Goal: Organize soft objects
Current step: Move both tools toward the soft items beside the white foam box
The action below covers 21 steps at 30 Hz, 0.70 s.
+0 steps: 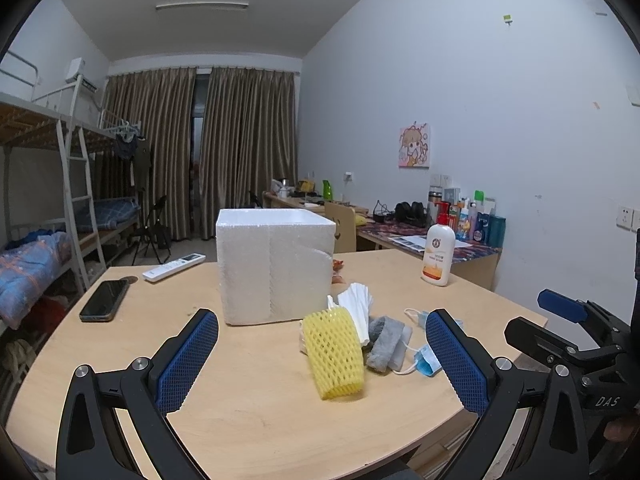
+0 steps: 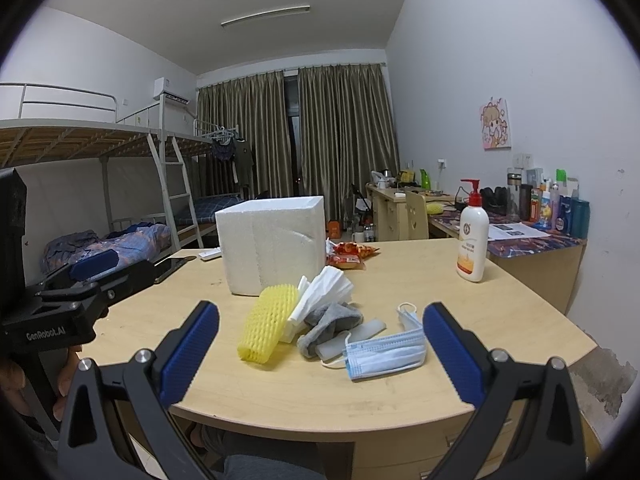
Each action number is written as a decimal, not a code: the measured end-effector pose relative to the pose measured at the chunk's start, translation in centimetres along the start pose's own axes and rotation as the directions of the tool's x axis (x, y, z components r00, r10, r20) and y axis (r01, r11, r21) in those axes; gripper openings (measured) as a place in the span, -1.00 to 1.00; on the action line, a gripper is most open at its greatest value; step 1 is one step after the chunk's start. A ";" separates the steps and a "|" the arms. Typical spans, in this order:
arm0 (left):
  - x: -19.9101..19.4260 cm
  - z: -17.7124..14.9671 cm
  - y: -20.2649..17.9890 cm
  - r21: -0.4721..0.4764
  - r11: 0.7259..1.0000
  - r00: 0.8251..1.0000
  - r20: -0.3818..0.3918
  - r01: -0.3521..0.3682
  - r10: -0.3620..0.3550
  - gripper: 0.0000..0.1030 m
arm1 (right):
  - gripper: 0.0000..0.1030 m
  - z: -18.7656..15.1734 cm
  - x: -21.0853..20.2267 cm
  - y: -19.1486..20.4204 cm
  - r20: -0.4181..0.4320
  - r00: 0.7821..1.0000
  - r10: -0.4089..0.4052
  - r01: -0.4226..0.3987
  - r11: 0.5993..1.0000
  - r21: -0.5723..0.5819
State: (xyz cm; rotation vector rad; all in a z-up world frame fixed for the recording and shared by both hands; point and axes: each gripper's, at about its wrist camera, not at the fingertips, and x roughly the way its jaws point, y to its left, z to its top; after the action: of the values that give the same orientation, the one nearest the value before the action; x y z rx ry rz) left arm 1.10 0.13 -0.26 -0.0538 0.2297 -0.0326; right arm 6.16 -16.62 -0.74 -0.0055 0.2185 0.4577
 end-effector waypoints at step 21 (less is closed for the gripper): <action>0.4 0.3 0.4 -0.009 1.000 1.000 0.006 -0.002 0.002 1.00 | 1.00 0.3 0.6 -0.2 -0.002 1.000 0.000 0.000 1.000 0.000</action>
State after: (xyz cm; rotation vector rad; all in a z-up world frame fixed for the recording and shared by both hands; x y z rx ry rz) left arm 1.57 0.57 -0.13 -0.0628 0.2243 -0.0297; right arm 6.80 -16.52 -0.55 -0.0057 0.2200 0.4573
